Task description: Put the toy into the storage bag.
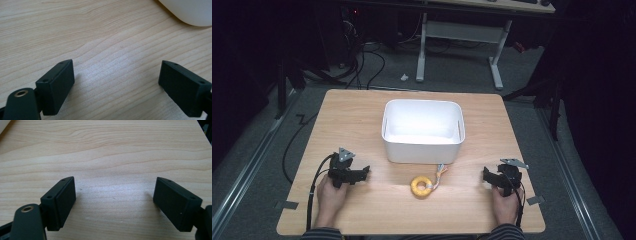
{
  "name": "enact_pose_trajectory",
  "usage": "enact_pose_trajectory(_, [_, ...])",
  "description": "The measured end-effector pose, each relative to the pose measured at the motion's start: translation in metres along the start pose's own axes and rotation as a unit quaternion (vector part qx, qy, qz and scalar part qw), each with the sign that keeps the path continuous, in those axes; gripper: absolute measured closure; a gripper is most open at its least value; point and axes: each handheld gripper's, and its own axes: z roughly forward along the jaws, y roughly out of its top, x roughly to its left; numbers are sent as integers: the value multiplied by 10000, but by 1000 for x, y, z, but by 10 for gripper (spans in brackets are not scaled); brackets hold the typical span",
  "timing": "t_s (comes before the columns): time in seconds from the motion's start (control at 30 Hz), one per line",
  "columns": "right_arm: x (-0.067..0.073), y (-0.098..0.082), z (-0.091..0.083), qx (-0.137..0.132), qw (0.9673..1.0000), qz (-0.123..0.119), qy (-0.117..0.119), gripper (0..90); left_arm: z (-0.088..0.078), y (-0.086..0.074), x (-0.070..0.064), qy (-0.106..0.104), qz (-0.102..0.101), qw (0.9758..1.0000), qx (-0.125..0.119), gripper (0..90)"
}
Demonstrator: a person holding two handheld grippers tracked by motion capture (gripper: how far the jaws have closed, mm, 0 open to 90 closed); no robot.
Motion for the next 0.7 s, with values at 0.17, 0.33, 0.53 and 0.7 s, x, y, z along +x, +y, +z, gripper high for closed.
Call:
enact_pose_trajectory(0.17, [1,-1,-1,-2,10000,-45,42,185,0,0,0,-1,-2,10000,-1,135])
enact_pose_trajectory(0.33, [1,-2,-2,-10,9999,-102,66,185,0,0,0,-13,-9,10000,-15,136])
enact_pose_trajectory(0.53, [2,-2,-2,-10,9999,-73,83,185,0,0,0,-15,-9,10000,-15,137])
enact_pose_trajectory(0.7, [3,-2,-2,-10,9998,-155,160,185,0,0,0,-16,-10,10000,-15,137])
